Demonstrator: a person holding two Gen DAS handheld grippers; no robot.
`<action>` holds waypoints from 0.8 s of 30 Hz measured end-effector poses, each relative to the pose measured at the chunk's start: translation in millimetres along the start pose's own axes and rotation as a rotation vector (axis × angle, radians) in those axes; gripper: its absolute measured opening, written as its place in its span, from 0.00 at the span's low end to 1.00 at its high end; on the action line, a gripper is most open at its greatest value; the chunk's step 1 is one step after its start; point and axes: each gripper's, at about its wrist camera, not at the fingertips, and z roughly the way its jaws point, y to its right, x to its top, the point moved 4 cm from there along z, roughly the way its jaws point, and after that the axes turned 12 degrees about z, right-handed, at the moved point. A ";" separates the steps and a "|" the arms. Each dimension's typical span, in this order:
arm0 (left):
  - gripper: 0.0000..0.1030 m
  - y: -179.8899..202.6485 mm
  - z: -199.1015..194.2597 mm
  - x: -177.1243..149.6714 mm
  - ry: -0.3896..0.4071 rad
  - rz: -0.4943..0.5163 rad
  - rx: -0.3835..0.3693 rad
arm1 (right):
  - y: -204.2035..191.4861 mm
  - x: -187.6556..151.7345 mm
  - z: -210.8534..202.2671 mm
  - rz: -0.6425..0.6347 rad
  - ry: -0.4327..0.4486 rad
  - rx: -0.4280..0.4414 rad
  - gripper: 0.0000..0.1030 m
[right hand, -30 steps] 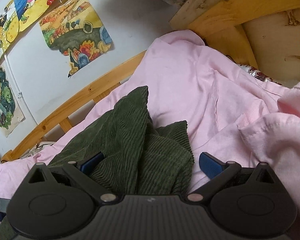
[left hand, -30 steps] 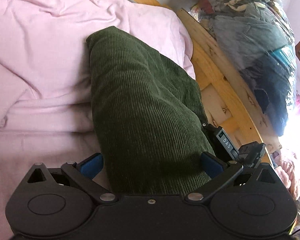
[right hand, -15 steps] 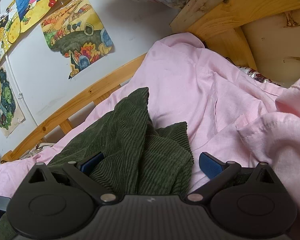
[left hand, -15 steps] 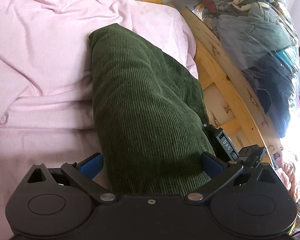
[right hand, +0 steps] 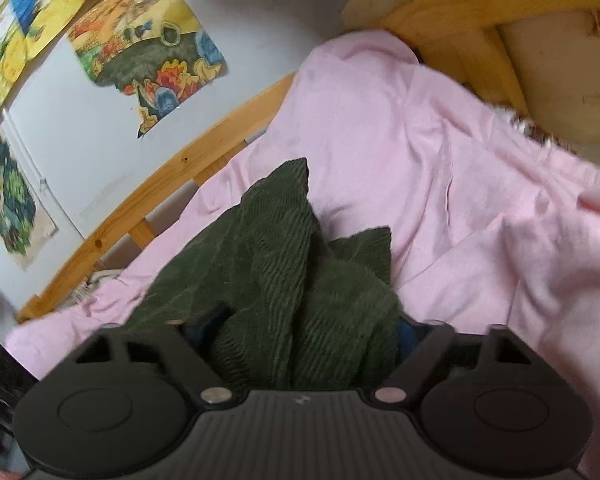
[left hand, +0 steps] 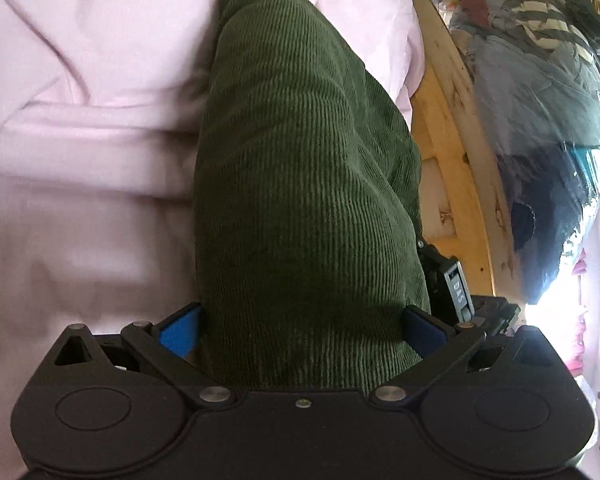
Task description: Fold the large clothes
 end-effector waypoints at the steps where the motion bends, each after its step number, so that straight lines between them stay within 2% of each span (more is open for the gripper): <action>1: 0.99 0.6 0.0 -0.6 0.001 0.002 0.000 | -0.6 -0.1 -1.5 0.024 -0.004 -0.003 0.68; 5: 0.91 5.3 -1.7 -2.5 0.020 0.021 0.005 | -15.7 -6.7 -11.3 0.029 0.023 -0.023 0.45; 10: 0.82 17.3 -18.2 -2.1 0.072 0.056 0.026 | -56.0 -10.8 -28.4 0.020 0.082 0.041 0.39; 13: 0.81 17.6 -36.8 0.2 0.102 0.027 0.022 | -83.5 -13.8 -33.9 0.011 0.110 0.095 0.39; 16: 0.81 19.6 -70.9 3.6 0.166 0.010 0.023 | -112.1 -20.7 -27.5 0.030 0.131 0.202 0.39; 19: 0.81 20.3 -118.6 2.4 0.254 0.047 0.065 | -148.3 -37.4 -3.6 0.009 0.134 0.307 0.39; 21: 0.81 16.6 -149.1 3.4 0.308 0.075 0.122 | -169.8 -53.2 26.6 0.021 0.106 0.350 0.39; 24: 0.82 0.6 -185.0 13.8 0.337 0.086 0.246 | -175.3 -80.1 78.8 0.022 0.067 0.329 0.39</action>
